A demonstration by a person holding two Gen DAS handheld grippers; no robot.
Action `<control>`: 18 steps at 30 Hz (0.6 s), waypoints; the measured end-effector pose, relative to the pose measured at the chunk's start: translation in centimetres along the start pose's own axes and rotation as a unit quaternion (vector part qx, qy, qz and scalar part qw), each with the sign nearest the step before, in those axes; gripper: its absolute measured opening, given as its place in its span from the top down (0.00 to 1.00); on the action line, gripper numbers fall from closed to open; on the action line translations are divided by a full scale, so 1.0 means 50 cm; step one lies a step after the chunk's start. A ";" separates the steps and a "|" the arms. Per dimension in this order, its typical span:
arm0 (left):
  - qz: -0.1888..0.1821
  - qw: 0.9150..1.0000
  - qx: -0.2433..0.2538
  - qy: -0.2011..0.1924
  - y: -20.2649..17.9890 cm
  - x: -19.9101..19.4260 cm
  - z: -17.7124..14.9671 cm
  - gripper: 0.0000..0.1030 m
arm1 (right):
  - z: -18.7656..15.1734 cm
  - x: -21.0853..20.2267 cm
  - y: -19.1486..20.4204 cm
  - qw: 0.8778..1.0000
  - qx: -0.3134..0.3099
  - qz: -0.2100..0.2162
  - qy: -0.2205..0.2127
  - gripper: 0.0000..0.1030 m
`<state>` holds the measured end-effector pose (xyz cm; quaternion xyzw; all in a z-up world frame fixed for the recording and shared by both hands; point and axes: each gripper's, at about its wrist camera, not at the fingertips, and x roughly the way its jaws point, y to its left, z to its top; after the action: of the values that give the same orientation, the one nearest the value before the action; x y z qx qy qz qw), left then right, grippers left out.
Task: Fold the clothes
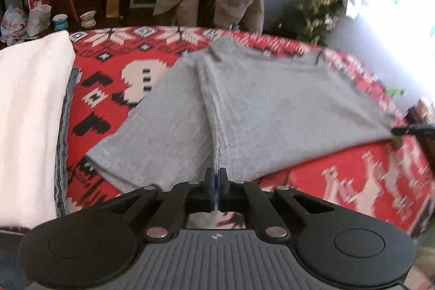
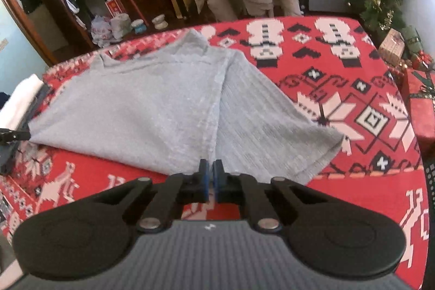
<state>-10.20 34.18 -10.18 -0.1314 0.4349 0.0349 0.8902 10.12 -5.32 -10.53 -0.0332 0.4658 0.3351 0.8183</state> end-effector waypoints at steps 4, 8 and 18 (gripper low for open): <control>0.019 0.999 0.028 -0.009 -0.015 0.003 -0.007 0.91 | -0.009 0.011 0.002 1.000 -0.008 -0.004 -0.005 0.95; 0.051 0.993 0.096 -0.044 -0.051 -0.032 -0.013 0.74 | -0.016 -0.012 0.028 0.997 -0.066 -0.029 -0.018 0.85; -0.005 0.977 0.201 -0.069 -0.244 0.056 0.025 0.69 | 0.013 -0.009 0.201 0.979 -0.195 0.018 -0.055 0.77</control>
<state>-5.35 22.60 -9.16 0.0507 0.3698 -0.0491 0.9264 4.62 2.46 -7.24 -0.1649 0.3466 0.4356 0.8142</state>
